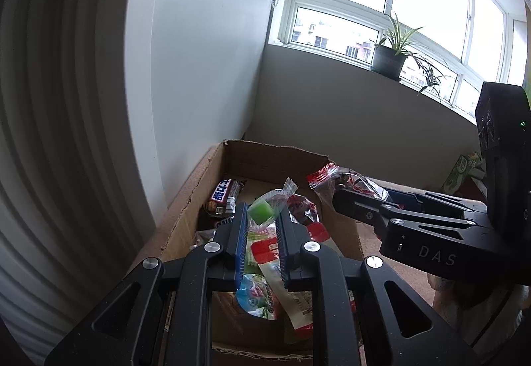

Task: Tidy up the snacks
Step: 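Carry the green candy into the box with the left gripper while the right carries the red candy there, then open both grippers over the box and withdraw them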

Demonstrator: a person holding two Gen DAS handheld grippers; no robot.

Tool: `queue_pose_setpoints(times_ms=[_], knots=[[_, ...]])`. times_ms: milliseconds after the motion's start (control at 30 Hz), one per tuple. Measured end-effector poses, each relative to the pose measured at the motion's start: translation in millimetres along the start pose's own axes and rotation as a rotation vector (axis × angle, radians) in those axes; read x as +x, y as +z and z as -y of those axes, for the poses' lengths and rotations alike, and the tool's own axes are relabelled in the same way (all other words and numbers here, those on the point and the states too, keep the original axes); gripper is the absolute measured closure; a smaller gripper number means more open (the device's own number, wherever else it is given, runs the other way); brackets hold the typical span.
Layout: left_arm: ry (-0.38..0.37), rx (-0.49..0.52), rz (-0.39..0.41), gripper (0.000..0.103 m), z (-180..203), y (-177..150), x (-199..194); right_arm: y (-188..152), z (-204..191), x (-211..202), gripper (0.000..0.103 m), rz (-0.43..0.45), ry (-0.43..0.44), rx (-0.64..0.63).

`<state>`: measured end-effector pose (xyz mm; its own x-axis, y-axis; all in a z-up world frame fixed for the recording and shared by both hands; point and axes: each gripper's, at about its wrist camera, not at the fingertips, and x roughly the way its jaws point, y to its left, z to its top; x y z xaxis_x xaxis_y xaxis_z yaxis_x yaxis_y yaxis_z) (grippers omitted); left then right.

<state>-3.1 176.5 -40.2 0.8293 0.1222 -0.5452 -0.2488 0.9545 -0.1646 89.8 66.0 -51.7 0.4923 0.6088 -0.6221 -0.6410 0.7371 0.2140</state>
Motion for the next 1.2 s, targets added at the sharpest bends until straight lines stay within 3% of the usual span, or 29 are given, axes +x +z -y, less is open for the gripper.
queue_pose_setpoints(times_ms=[67, 200, 333, 400, 433, 633, 1200], knots=[[0.004, -0.01, -0.014, 0.086, -4, -2, 4, 0, -1, 4, 0.048, -0.005, 0.008, 0.001], [0.01, -0.009, -0.018, 0.085, -5, -4, 4, 0, 0, 5, 0.033, 0.002, 0.006, 0.009], [0.014, -0.014, -0.016, 0.079, -7, -4, 2, 1, 3, 2, 0.031, 0.007, 0.005, 0.03], [0.019, -0.014, -0.012, 0.069, -8, -3, 0, 1, 3, -1, 0.029, 0.011, -0.002, 0.028], [0.019, -0.018, -0.01, 0.059, -8, -3, -1, 2, 2, -2, 0.028, 0.015, -0.003, 0.024], [0.027, -0.022, 0.015, 0.046, -10, -2, -8, 1, 5, -16, 0.019, 0.038, -0.011, 0.03], [0.08, 0.016, 0.09, 0.036, 15, -21, -47, -29, 31, -86, 0.007, 0.107, -0.114, 0.007]])
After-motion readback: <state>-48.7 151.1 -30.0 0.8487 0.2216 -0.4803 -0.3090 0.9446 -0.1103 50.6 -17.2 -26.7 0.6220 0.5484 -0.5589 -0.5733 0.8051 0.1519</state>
